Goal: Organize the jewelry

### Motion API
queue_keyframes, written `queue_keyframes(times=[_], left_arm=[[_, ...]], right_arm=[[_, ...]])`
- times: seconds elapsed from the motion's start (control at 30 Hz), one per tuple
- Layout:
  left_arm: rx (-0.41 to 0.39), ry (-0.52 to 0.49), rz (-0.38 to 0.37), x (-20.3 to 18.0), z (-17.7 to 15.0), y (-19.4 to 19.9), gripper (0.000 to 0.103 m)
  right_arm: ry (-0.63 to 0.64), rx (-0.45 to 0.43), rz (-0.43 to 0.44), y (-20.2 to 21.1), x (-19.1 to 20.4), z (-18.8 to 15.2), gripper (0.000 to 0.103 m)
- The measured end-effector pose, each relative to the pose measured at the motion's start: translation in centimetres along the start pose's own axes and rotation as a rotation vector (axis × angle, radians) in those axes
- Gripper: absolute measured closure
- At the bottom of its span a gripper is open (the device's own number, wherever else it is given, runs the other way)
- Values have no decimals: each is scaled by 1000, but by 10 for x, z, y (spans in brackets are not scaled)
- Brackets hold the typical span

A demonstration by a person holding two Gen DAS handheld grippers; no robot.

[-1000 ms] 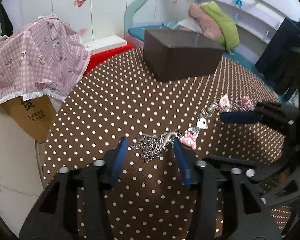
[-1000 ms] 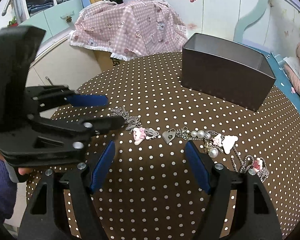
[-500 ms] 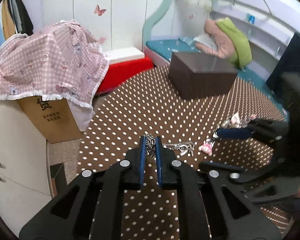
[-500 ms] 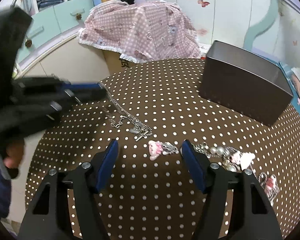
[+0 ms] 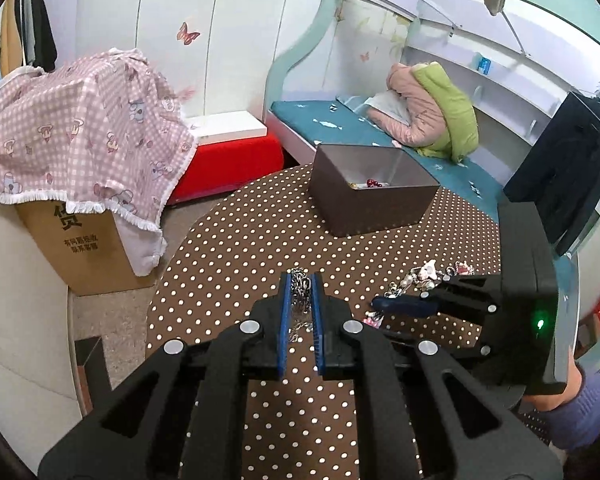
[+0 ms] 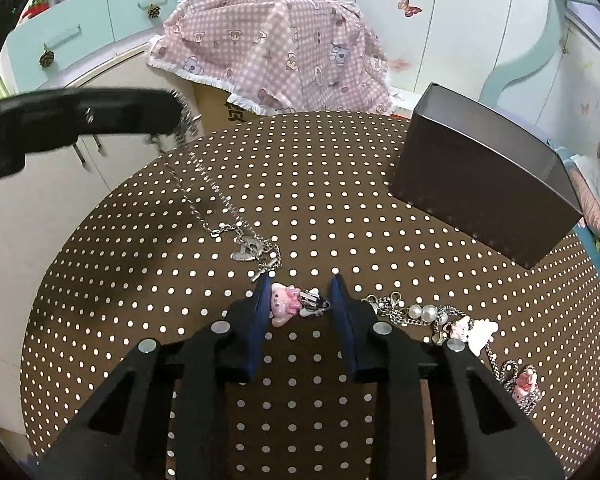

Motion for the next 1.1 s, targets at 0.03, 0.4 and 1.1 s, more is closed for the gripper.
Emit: queue_keyframes(times=[0.03,0.4,1.1], left_arm=[[-2,3,-3,-1,1,0,94],[-66,-23,-98,-33,44,6,94],[-130,-82,-193,-94,170,-74,94]], right_arm=[[-2,-1,0,1,0,-1,74],[-80,-79,-5,40,-28,13,75],[-250,-248,-86,74,-147,89,74]])
Point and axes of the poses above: each gripper's, at about its wrist camera, not at the fingertips, and y roughly against the way its jaws point, x to its left, z to its top, the point moved 1 cm from there along -y, roughly the way its jaws point, and after that the axes turned 15 degrees about -x, right-handed, at the moved point
